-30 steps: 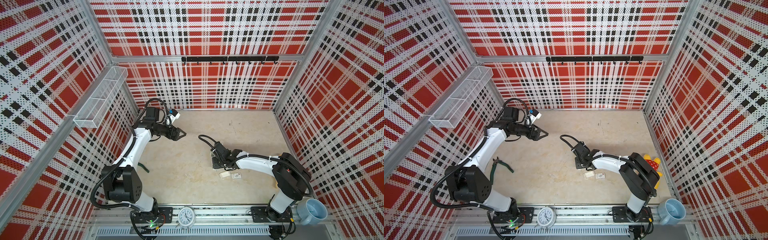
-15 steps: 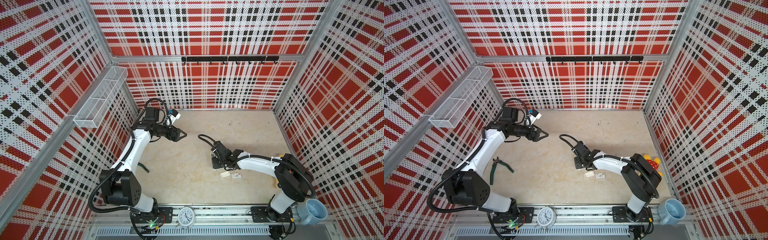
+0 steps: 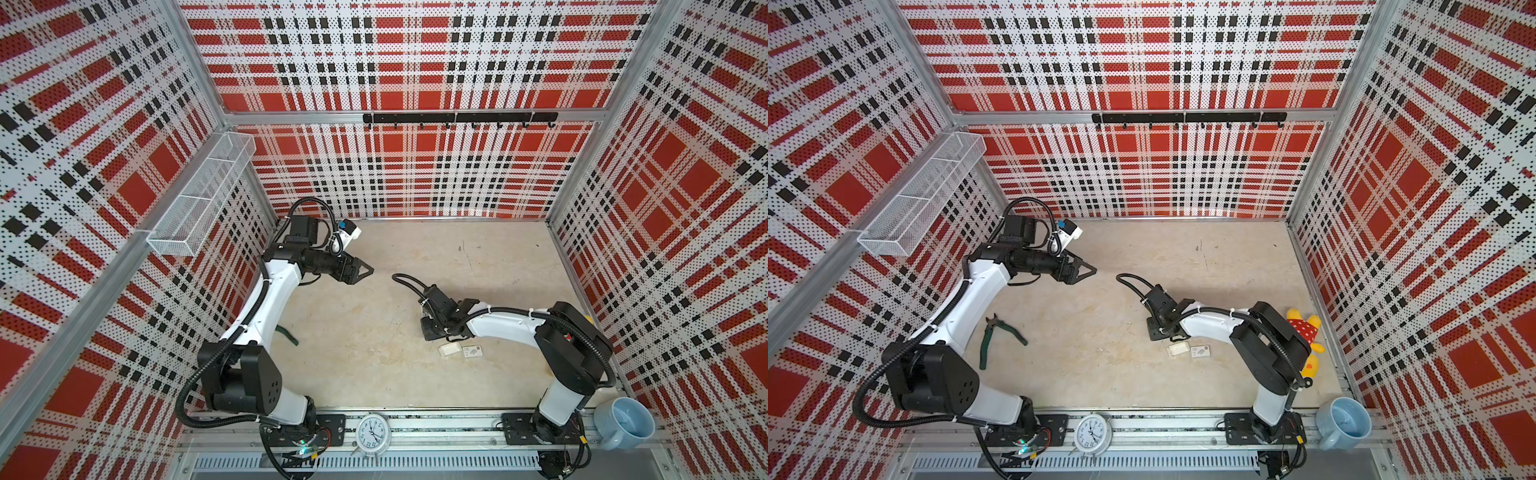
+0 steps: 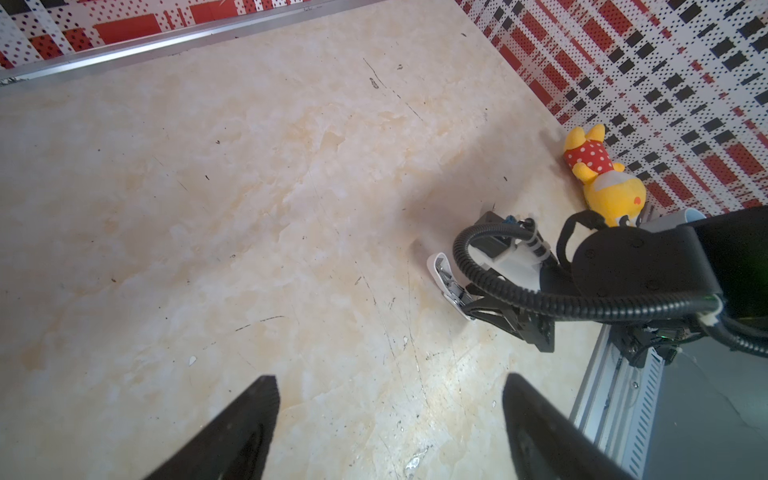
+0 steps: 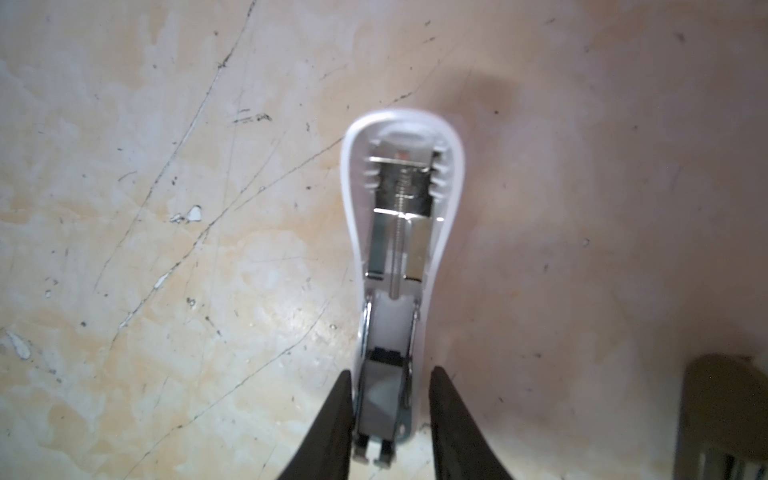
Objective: Load the staples into the stapler
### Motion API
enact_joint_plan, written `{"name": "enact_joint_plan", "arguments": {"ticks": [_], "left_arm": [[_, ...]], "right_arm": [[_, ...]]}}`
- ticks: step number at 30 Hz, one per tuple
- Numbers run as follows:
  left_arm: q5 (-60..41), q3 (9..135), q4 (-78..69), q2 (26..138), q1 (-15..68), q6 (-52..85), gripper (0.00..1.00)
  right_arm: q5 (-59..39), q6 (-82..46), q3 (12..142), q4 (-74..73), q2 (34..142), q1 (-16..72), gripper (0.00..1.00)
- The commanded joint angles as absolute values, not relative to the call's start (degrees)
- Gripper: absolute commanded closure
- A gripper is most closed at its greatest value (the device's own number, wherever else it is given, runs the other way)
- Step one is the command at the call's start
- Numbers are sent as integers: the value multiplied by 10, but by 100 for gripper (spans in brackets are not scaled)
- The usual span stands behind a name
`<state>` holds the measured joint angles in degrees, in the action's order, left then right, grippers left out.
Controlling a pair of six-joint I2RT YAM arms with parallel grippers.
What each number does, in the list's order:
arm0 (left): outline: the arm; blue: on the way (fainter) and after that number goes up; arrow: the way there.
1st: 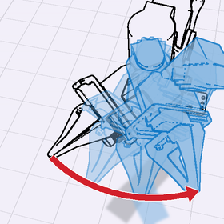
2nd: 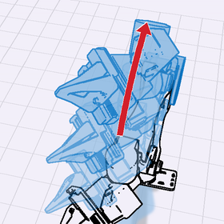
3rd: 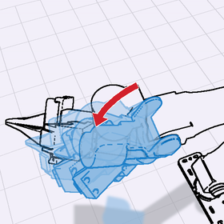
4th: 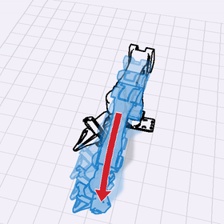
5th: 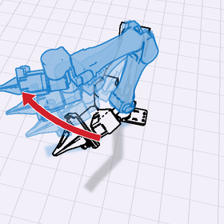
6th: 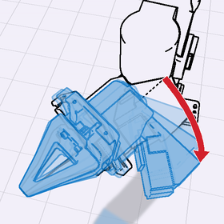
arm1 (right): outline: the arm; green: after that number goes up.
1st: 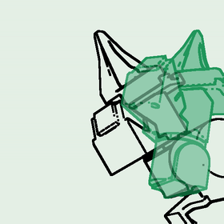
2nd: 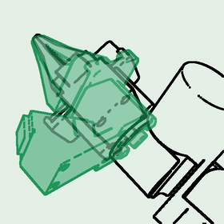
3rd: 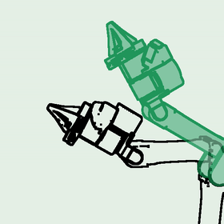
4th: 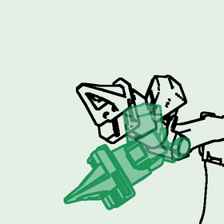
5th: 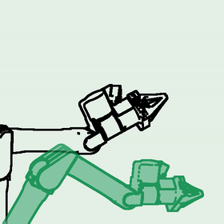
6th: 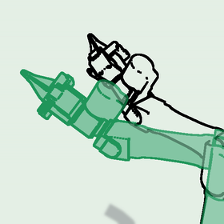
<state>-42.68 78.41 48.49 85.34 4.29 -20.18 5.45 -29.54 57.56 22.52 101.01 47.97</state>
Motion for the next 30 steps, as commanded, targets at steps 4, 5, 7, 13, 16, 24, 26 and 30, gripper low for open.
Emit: {"name": "enact_joint_plan", "arguments": {"ticks": [4, 5, 7, 13, 16, 24, 26, 30], "left_arm": [[-427, 771, 491, 830, 44, -208, 14], [-427, 770, 492, 829, 43, -210, 14], [-428, 768, 496, 825, 40, -212, 14], [-441, 759, 505, 815, 15, -220, 14], [-445, 757, 511, 810, 1, -227, 14], [-479, 755, 529, 810, -56, -244, 14], [-466, 756, 535, 811, -59, -263, 14], [-453, 758, 535, 822, -57, -300, 14]], "right_arm": [[69, -261, 600, 223, 1033, 481, 75], [67, -259, 600, 220, 1034, 482, 75], [69, -238, 603, 218, 1038, 480, 78], [26, -191, 603, 184, 1057, 471, 82], [6, -165, 611, 170, 1064, 471, 81], [-64, -75, 644, 154, 1096, 471, 75], [-66, -56, 655, 158, 1101, 471, 72], [-59, -48, 674, 166, 1097, 468, 65]]}}
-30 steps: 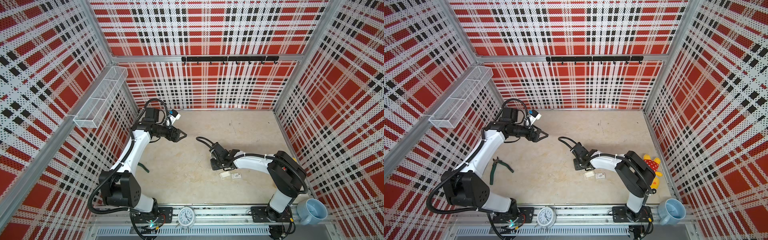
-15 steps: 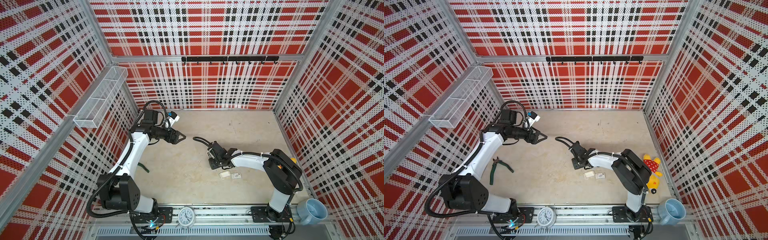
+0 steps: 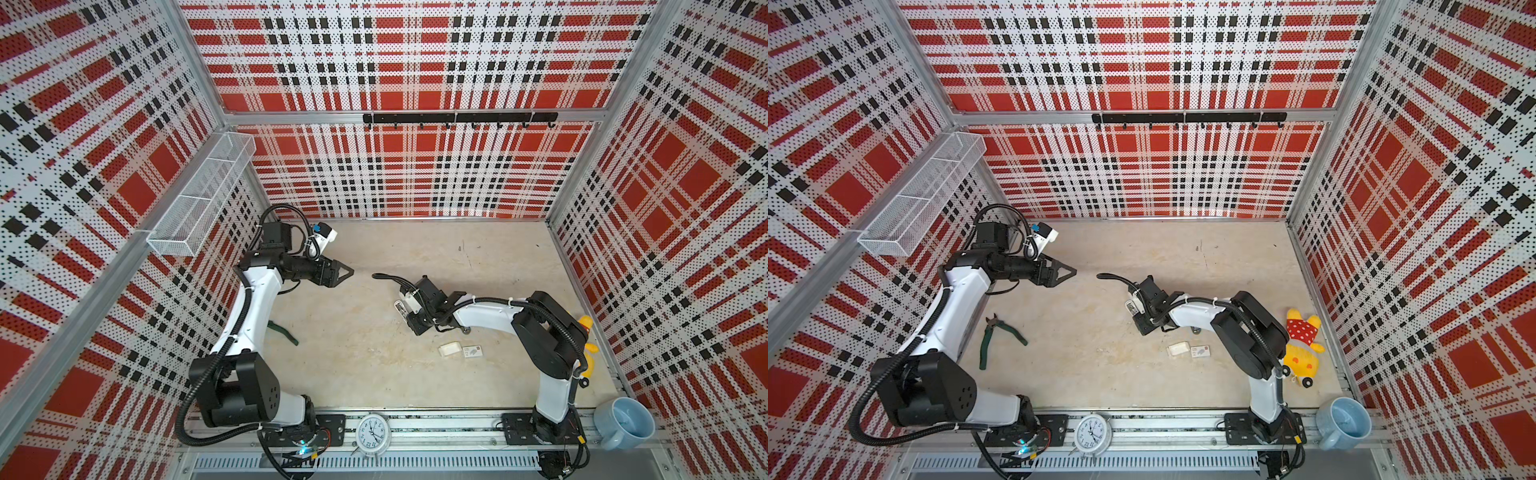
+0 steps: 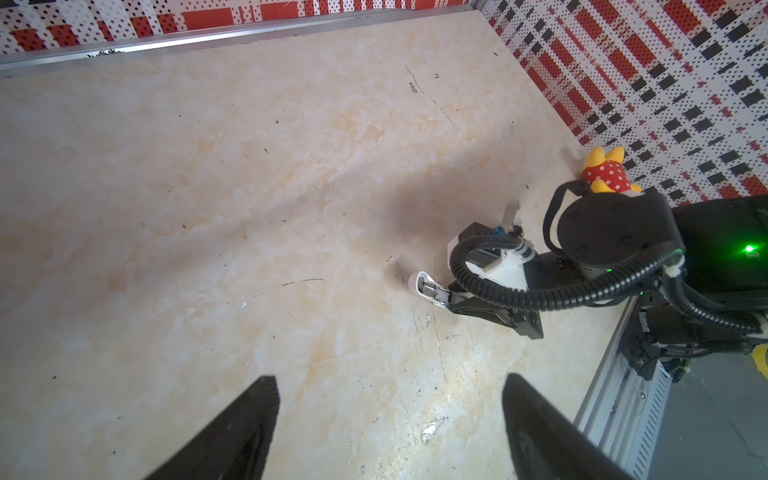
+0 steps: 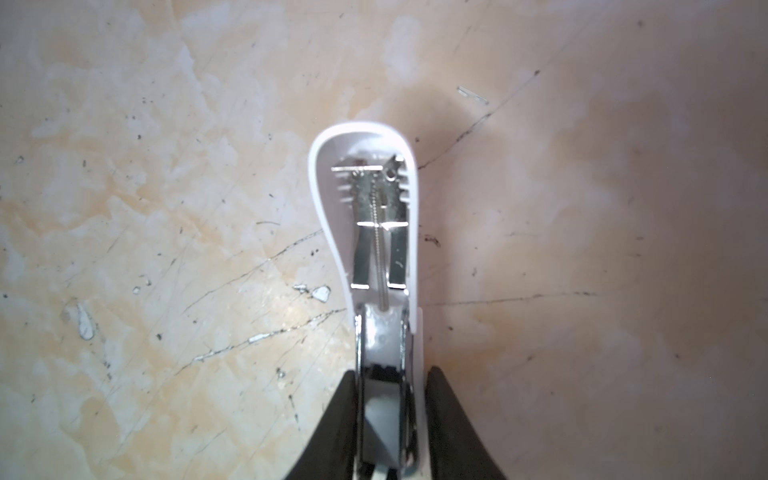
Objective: Load the staples into the stapler
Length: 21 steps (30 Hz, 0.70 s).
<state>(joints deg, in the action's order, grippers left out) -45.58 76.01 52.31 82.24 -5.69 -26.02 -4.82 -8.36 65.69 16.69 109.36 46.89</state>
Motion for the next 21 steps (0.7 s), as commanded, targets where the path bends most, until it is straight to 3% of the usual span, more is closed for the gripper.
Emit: {"name": "enact_joint_plan", "arguments": {"ticks": [1, 9, 14, 21], "left_arm": [[-453, 759, 535, 829, -56, -306, 14], [-438, 787, 536, 900, -37, -293, 15], [-382, 799, 512, 924, 7, -238, 17], [-335, 831, 459, 973, 55, -150, 17]], "right_arm": [[-58, -51, 676, 166, 1094, 468, 62], [-73, -110, 670, 161, 1039, 444, 59], [-60, -210, 653, 214, 976, 441, 64], [-181, -376, 555, 109, 952, 453, 75]]}}
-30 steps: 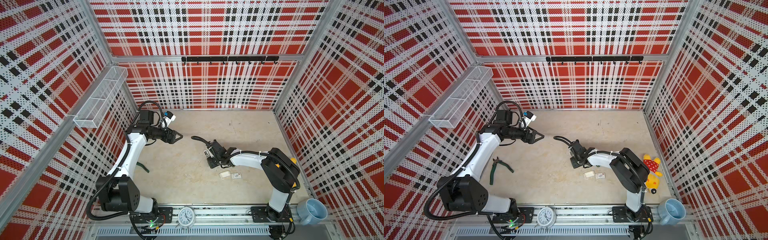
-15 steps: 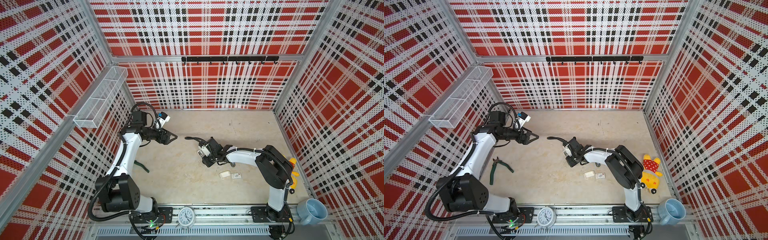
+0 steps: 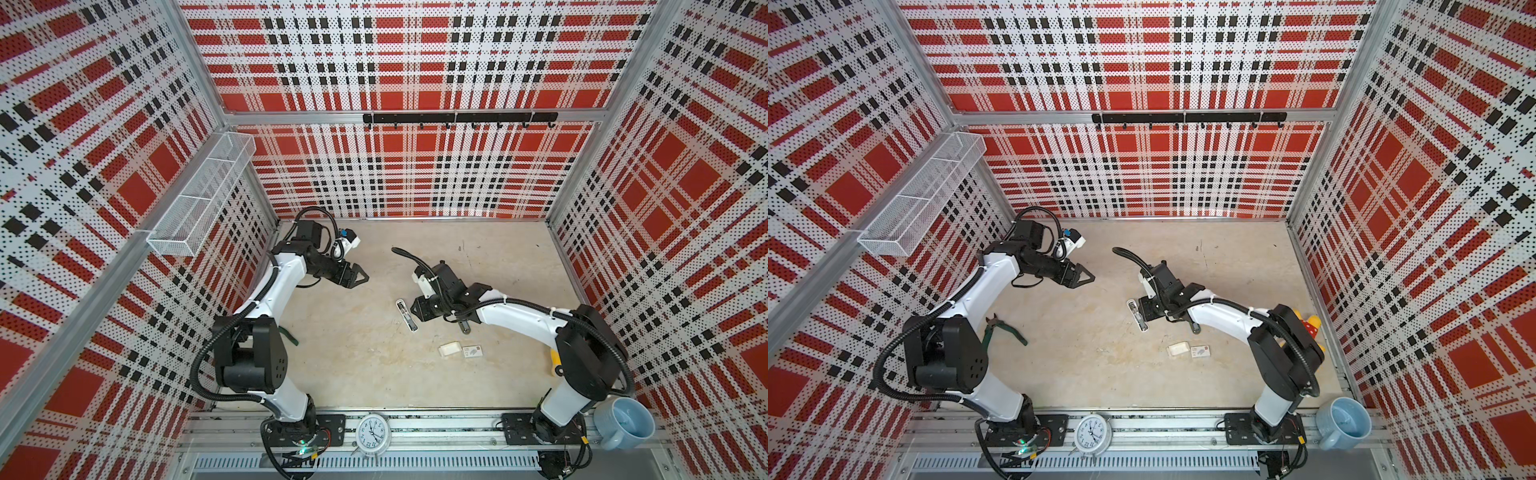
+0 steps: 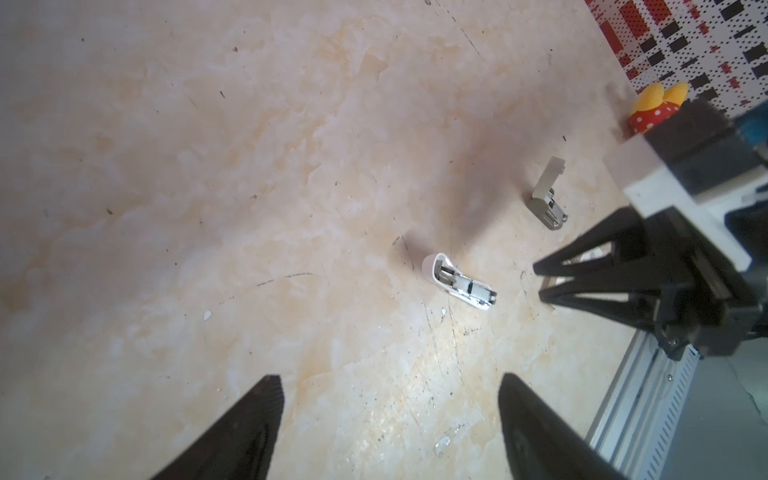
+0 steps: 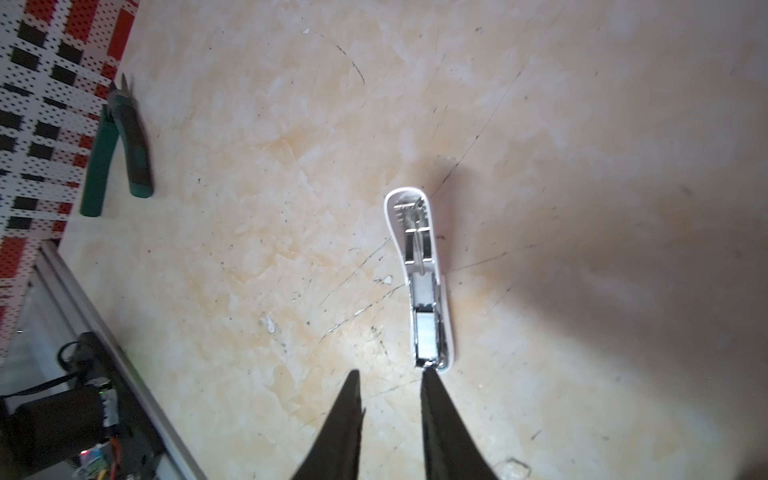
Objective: Load the staples into the stapler
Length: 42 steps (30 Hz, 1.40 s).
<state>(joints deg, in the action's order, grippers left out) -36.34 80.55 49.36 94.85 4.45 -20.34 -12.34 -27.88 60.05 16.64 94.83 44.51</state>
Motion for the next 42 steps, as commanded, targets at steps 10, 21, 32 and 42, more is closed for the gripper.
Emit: {"name": "enact_joint_plan", "arguments": {"ticks": [10, 21, 32, 42], "left_arm": [[-330, 876, 444, 1050, 72, -95, 19], [-309, 860, 439, 1044, 106, -111, 20], [-303, 845, 438, 1034, 112, -112, 20], [-302, 812, 431, 1024, 112, -117, 21]], "right_arm": [[-210, -431, 537, 14, 1017, 468, 77], [-155, -396, 571, 111, 1036, 454, 76], [-140, -378, 582, 129, 1045, 451, 76], [-105, -368, 592, 151, 1052, 444, 76]]}}
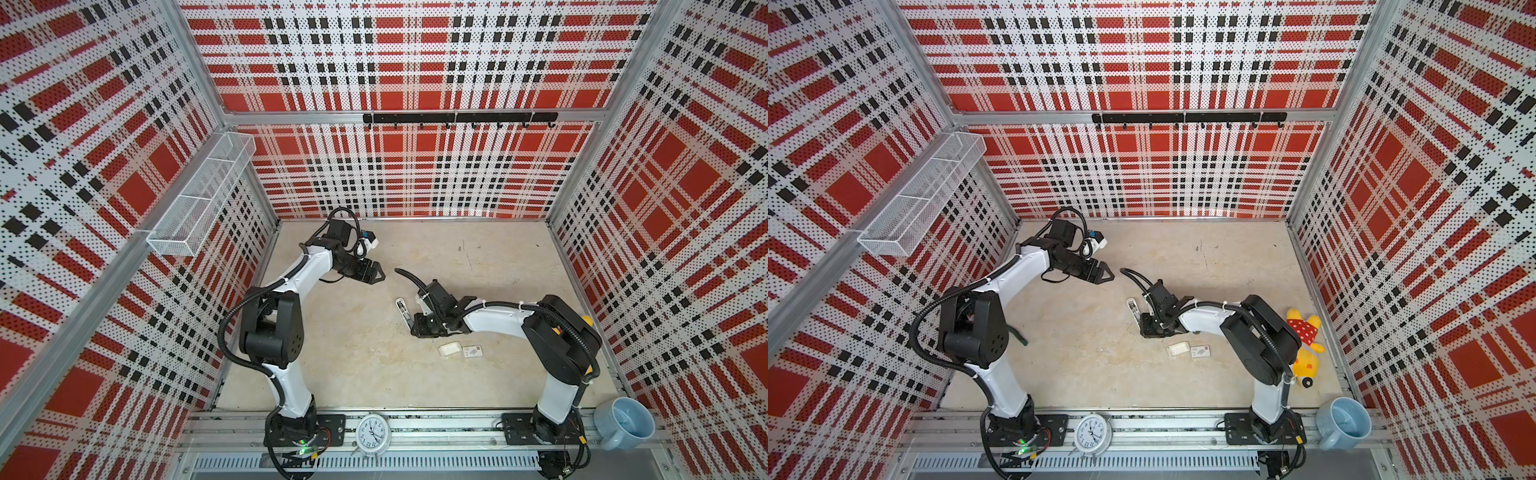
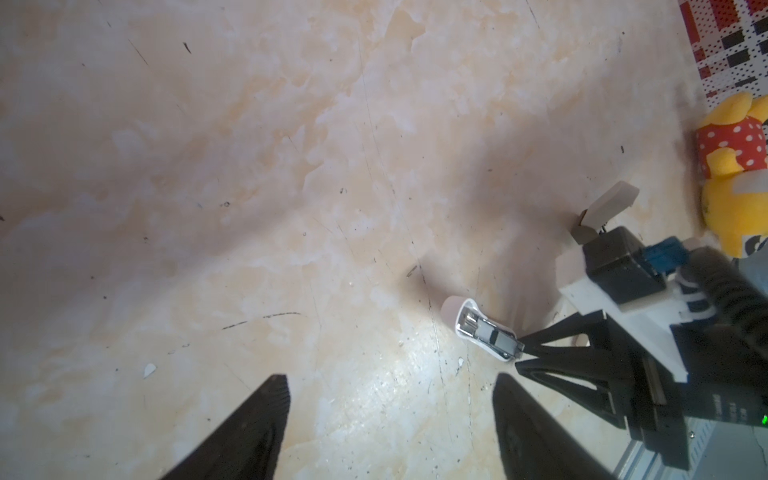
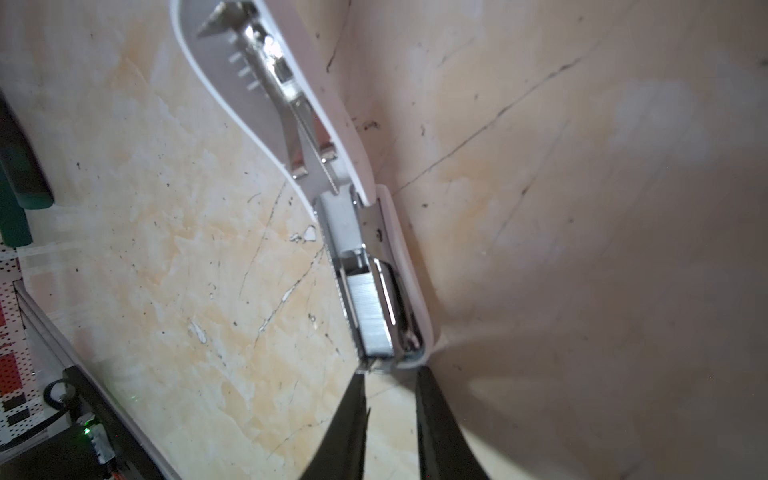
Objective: Load the staples into the stapler
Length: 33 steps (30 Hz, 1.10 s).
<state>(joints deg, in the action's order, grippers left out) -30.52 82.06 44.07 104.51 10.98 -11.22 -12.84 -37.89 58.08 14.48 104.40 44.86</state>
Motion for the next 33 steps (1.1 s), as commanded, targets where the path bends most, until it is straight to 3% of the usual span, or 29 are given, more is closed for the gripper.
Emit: {"name": "enact_joint_plan", "arguments": {"ticks": [1, 23, 33], "left_arm": [[-302, 810, 431, 1024, 112, -120, 21], [-317, 768, 409, 1036, 116, -155, 24], [-344, 775, 548, 1024, 130, -431, 24]], "right_arm": [[-103, -367, 593, 151, 1052, 443, 76], [-60, -311, 663, 203, 1091, 412, 76], [-95, -290, 669, 192, 1095, 402, 76]]}}
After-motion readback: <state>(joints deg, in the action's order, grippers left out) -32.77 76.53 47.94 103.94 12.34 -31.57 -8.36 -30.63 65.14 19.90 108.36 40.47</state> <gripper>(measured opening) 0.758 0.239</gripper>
